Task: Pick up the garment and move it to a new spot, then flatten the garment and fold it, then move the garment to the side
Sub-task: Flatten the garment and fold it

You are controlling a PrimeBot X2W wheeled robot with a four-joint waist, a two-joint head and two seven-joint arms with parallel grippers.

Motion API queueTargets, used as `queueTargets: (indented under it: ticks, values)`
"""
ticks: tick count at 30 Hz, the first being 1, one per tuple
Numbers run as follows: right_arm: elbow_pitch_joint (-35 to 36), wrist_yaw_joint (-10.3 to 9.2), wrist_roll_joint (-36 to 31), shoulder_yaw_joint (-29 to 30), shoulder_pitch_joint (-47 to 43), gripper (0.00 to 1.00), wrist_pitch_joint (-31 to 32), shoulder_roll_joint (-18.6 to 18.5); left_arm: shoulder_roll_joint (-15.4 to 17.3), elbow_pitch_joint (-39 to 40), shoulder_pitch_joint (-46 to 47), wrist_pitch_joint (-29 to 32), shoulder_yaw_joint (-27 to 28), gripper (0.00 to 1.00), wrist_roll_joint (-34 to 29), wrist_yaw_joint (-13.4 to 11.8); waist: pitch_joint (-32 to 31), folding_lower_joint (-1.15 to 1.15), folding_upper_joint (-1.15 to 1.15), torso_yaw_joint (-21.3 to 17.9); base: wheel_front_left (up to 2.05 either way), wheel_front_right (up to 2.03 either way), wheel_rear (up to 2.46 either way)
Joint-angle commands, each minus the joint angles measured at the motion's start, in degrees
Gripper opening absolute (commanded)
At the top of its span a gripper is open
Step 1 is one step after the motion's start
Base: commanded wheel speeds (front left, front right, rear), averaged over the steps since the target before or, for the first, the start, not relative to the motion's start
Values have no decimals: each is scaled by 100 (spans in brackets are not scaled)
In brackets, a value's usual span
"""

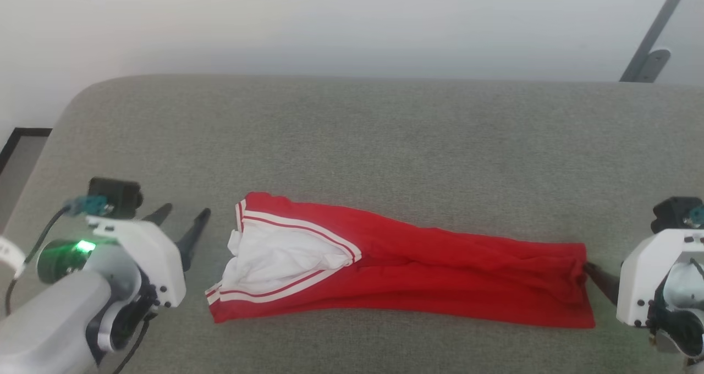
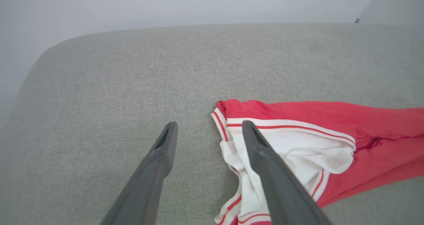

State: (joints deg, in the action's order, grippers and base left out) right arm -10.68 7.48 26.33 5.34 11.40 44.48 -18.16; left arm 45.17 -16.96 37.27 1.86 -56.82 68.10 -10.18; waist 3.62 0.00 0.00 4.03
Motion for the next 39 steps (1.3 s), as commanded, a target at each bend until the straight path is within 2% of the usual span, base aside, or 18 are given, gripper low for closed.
queueTargets:
  ticks: [1,4,8,13,17,22,23,30,39]
  values:
    - [-107,2,34,2,-75,100,29,17,-20,-83,-251,-440,141,100,32,-61,9,0,0,69,0,0,0]
    - [-253,2,64,0,-73,100,29,1,-28,-194,-477,-986,276,100,8,-74,46,0,0,149,0,0,0]
    - [-436,2,119,-41,-23,100,31,-25,-58,-327,-675,-1423,435,100,14,-68,93,0,0,226,0,0,0]
    - [-756,2,216,-216,86,100,-43,-79,-172,-497,-953,-1693,872,100,-195,-59,172,0,0,351,0,0,0]
    - [-1023,2,320,-362,204,100,-110,-98,-363,-454,-1241,-1709,1647,100,-785,-16,231,0,0,454,0,0,0]
    - [-1318,2,518,-669,323,100,-169,-130,-747,-376,-1773,-1704,2728,100,-1457,153,265,0,0,547,0,0,0]
    - [-1372,3,576,-835,357,0,-206,-190,-880,-351,-1978,-1705,3057,100,-1764,236,269,0,0,578,0,0,0]
    - [-1578,2,851,-1020,522,0,-488,-375,-1359,-382,-2485,-1706,4044,100,-2533,601,261,0,0,623,0,0,0]
    - [-1905,-3,834,-655,603,0,-917,-1030,-1852,-398,-2800,-1706,4954,100,-3232,1001,305,0,0,546,0,0,0]
